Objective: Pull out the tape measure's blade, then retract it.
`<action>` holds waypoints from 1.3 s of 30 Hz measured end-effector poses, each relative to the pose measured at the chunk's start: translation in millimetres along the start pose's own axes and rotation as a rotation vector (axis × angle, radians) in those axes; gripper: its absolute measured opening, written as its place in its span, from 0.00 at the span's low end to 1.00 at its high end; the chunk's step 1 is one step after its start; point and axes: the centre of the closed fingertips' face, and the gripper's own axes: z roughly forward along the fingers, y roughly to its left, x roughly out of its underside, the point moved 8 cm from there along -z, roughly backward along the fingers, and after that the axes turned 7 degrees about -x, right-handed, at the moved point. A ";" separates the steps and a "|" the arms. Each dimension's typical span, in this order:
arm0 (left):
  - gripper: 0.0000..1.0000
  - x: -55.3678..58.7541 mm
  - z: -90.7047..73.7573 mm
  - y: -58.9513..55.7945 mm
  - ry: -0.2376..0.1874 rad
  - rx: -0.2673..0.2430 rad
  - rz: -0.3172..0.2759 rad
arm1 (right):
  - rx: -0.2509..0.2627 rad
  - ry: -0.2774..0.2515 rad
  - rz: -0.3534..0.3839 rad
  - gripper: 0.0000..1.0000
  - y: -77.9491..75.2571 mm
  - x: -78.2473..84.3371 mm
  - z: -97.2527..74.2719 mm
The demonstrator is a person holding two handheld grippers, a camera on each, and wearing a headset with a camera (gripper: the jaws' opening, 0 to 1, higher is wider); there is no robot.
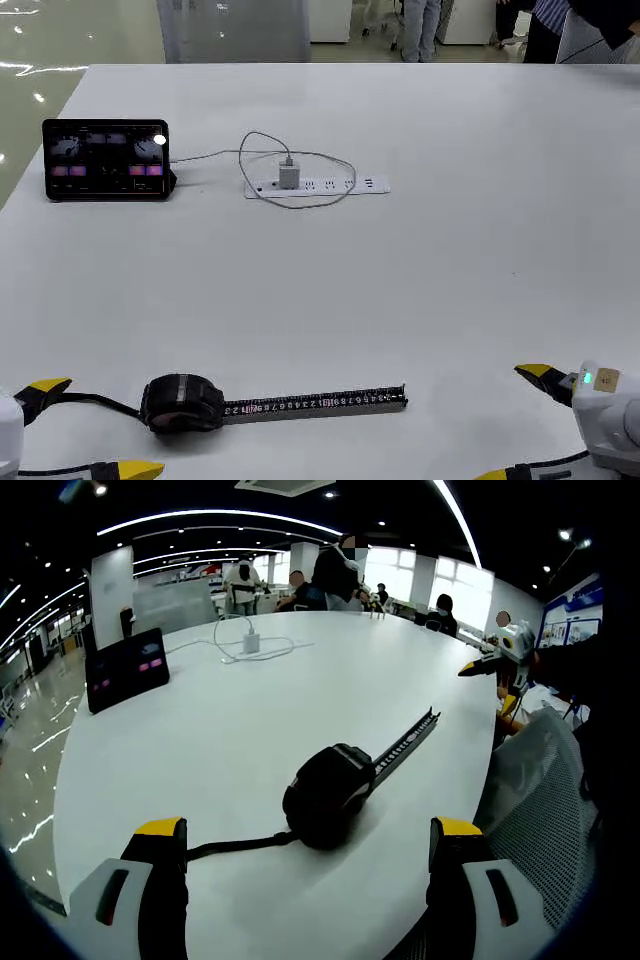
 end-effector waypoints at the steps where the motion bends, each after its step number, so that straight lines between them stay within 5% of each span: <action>1: 0.99 -2.7 0.3 -2.5 -0.007 0.000 0.004 | -0.008 0.002 -0.004 0.99 -0.3 -0.9 1.1; 12: 0.99 -14.8 16.0 -19.3 0.025 -0.013 -0.044 | -0.036 0.044 -0.066 0.99 -7.2 -10.2 7.2; 16: 0.99 -17.7 23.0 -25.1 0.060 -0.013 -0.003 | -0.044 0.046 -0.121 0.99 -10.6 -18.0 8.2; 26: 0.99 -31.9 38.3 -39.4 0.058 -0.006 -0.030 | -0.109 0.102 -0.159 0.99 -22.1 -22.8 22.3; 32: 0.99 -30.4 46.7 -46.6 0.071 -0.027 0.005 | -0.146 0.142 -0.185 0.99 -27.2 -27.0 34.0; 37: 0.99 -28.9 54.9 -52.7 0.078 -0.037 -0.042 | -0.170 0.167 -0.211 0.99 -30.2 -34.1 44.5; 39: 0.99 -29.9 58.1 -53.1 0.057 -0.078 -0.065 | -0.190 0.178 -0.226 0.99 -30.5 -36.5 50.3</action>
